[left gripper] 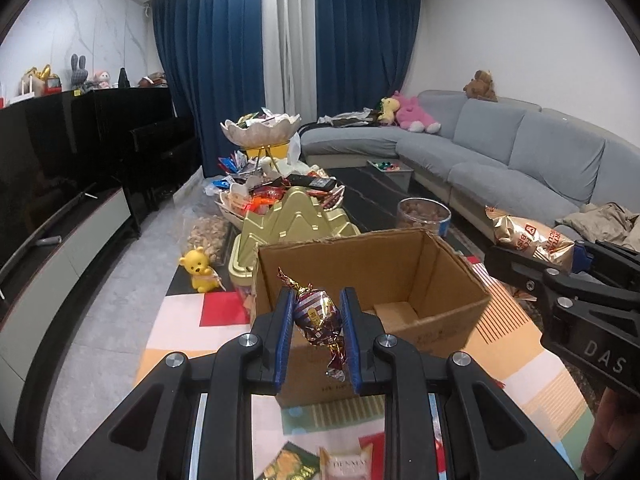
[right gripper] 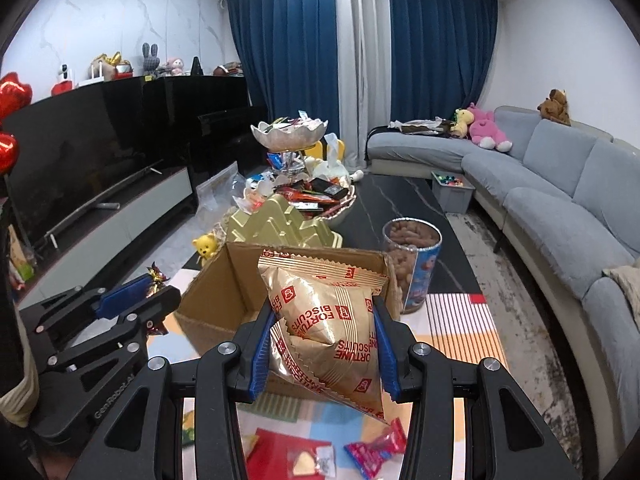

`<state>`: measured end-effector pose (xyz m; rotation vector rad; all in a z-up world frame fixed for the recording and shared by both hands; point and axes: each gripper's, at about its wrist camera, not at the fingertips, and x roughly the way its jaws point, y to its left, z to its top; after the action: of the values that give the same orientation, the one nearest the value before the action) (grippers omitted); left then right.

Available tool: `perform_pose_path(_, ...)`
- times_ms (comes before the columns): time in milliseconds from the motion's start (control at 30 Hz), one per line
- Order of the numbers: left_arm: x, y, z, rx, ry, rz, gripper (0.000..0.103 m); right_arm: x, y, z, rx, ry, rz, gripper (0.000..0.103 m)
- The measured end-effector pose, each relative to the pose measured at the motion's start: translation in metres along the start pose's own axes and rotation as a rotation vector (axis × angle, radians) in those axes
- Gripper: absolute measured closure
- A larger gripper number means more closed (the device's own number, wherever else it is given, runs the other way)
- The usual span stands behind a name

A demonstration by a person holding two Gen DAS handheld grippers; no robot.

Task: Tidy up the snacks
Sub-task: 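Carry both held snacks over the cardboard box and open both tools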

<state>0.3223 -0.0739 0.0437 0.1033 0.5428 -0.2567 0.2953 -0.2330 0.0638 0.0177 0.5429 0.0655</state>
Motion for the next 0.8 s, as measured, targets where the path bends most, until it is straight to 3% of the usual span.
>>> perform_pose_path(367,0.049,0.008,0.025,0.016,0.033,-0.005,0.079,0.049,-0.006,0.029,-0.008,0.038,0.001,0.058)
perform_pose_path(800,0.081,0.017,0.027,-0.003,0.079,-0.001,0.079,0.091,-0.006,0.033,-0.010,0.113,-0.015,0.057)
